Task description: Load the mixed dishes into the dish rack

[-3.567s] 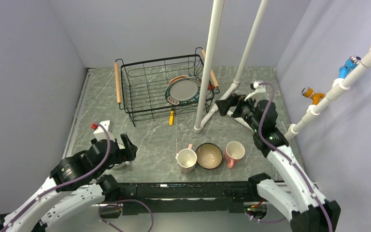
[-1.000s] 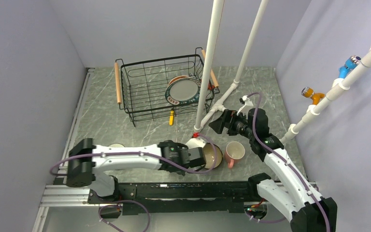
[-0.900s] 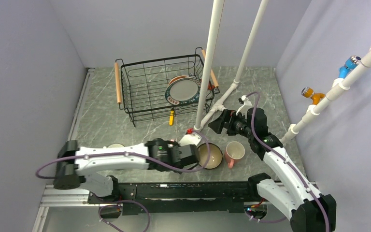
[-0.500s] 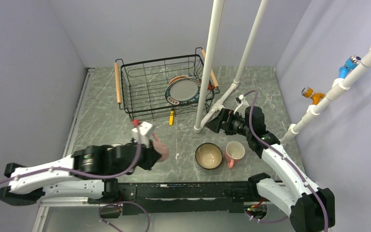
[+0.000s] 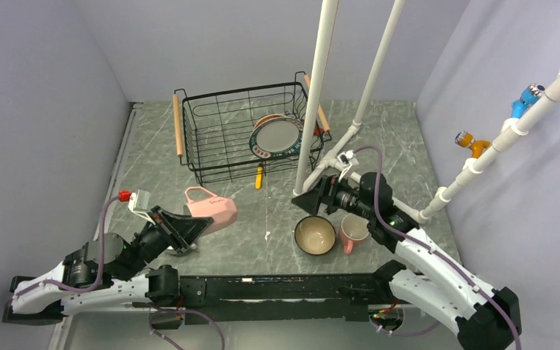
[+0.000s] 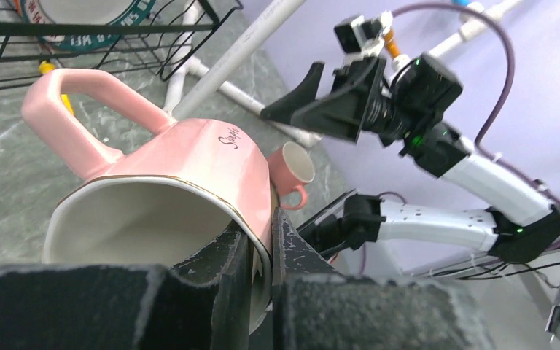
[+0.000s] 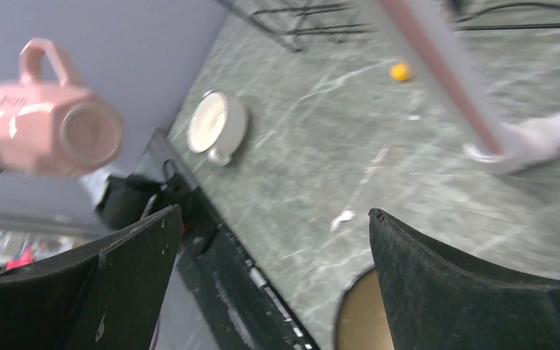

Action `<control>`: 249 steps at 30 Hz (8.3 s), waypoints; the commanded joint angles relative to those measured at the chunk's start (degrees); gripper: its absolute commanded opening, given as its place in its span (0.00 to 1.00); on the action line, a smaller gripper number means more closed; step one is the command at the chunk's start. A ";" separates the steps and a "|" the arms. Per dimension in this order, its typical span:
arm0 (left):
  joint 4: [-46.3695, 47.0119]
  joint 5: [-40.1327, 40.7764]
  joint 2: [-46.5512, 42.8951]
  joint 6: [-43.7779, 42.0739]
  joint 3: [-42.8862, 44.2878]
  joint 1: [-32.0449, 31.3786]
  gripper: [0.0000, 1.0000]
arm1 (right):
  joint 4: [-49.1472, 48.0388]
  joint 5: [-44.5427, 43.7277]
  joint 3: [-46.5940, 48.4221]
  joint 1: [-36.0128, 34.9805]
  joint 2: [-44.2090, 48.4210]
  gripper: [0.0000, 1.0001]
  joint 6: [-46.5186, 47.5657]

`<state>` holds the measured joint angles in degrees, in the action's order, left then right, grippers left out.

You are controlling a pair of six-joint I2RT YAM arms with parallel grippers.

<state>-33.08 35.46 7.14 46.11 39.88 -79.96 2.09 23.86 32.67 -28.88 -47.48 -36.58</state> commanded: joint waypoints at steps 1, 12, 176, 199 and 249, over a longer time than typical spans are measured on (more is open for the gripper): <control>16.25 1.09 -0.96 -2.85 -0.46 -0.04 0.00 | -14.15 -3.08 -3.16 -9.55 1.43 1.00 -6.51; 37.57 -4.15 2.46 -12.76 -5.36 -0.07 0.00 | -40.23 -10.92 3.91 -29.79 -13.63 1.00 -21.15; -40.68 17.16 40.32 -8.44 46.47 3.89 0.99 | 24.80 -34.62 60.77 -29.61 -44.46 1.00 25.63; -14.04 -25.23 88.69 -32.61 60.40 59.70 0.99 | 31.93 -47.48 21.14 -22.82 3.14 1.00 16.20; -6.37 -9.37 112.20 -25.19 73.41 64.78 0.00 | 32.24 -48.64 23.80 -18.52 -2.48 1.00 21.55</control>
<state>-42.61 19.57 118.91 18.15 108.22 -15.75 35.97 -24.56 54.37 -48.23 -49.19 -16.05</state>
